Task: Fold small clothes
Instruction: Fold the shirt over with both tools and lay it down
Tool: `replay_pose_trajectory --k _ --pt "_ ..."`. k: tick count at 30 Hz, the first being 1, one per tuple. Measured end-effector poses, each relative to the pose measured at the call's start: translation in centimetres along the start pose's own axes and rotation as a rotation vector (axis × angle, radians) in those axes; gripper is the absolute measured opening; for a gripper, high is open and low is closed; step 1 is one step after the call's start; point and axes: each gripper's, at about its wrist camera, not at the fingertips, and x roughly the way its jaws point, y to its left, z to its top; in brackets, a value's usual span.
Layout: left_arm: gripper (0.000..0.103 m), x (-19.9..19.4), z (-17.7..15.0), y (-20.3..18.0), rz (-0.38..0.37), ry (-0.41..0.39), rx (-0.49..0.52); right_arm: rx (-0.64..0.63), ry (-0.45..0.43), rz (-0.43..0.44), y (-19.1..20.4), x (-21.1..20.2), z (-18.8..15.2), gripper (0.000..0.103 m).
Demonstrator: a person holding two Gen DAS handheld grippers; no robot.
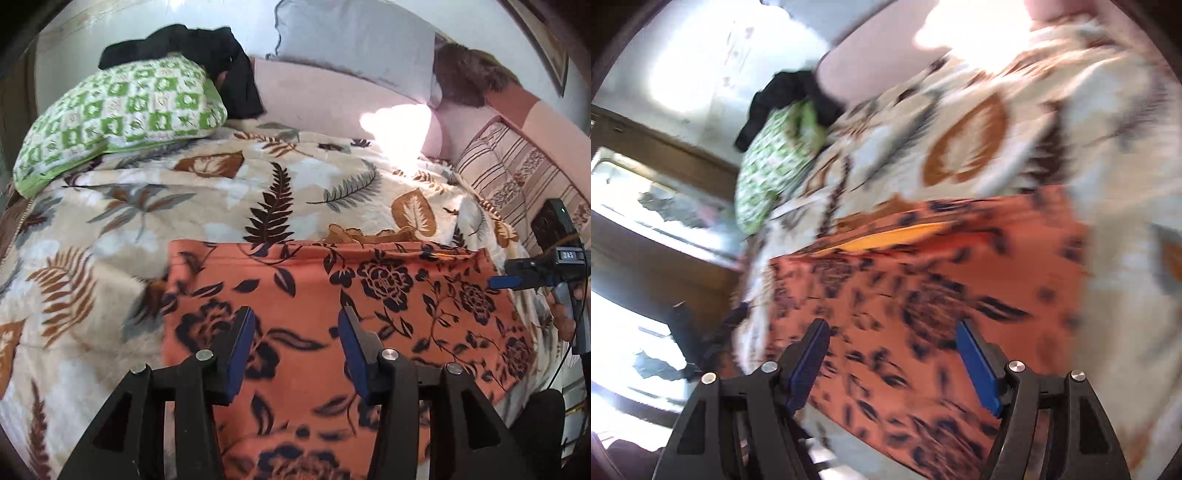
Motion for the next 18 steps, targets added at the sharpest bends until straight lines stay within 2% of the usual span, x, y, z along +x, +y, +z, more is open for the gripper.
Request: replay_pose_trajectory --k 1,3,5,6,7,8,10,12,14,17,18 --pt "0.048 1.7 0.6 -0.1 -0.005 0.033 0.007 0.009 0.017 -0.007 -0.1 1.6 1.2 0.074" --pt "0.048 4.2 1.0 0.1 0.04 0.059 0.013 0.043 0.068 0.024 -1.1 4.9 3.9 0.074" --pt "0.048 6.3 1.8 1.1 0.136 0.07 0.003 0.113 -0.023 -0.026 -3.1 5.5 6.0 0.074" --pt "0.048 6.9 2.0 2.0 0.168 0.069 -0.028 0.202 -0.099 0.007 -4.7 4.9 6.8 0.074" --pt "0.048 7.3 2.2 2.9 0.17 0.07 -0.066 0.282 -0.162 0.046 -6.0 4.2 6.9 0.074" --pt "0.048 7.5 2.3 3.7 0.161 0.074 -0.108 0.336 -0.2 0.068 -6.7 3.4 6.5 0.074" --pt "0.048 7.0 2.4 4.5 0.126 0.069 -0.151 0.287 -0.196 0.098 -5.4 2.7 5.1 0.074" --pt "0.048 5.3 2.2 4.2 0.132 0.037 -0.139 0.229 -0.16 0.13 -3.8 2.0 3.1 0.074" --pt "0.05 3.1 1.5 3.6 0.106 0.007 -0.111 0.183 -0.135 0.149 -2.9 0.4 0.2 0.074" --pt "0.065 0.2 -0.8 2.7 0.099 -0.034 -0.076 0.201 -0.157 0.119 -3.4 -0.6 -4.4 0.084" --pt "0.066 0.1 -1.8 2.5 0.118 -0.024 -0.068 0.222 -0.157 0.059 -4.4 -1.0 -5.5 0.084"
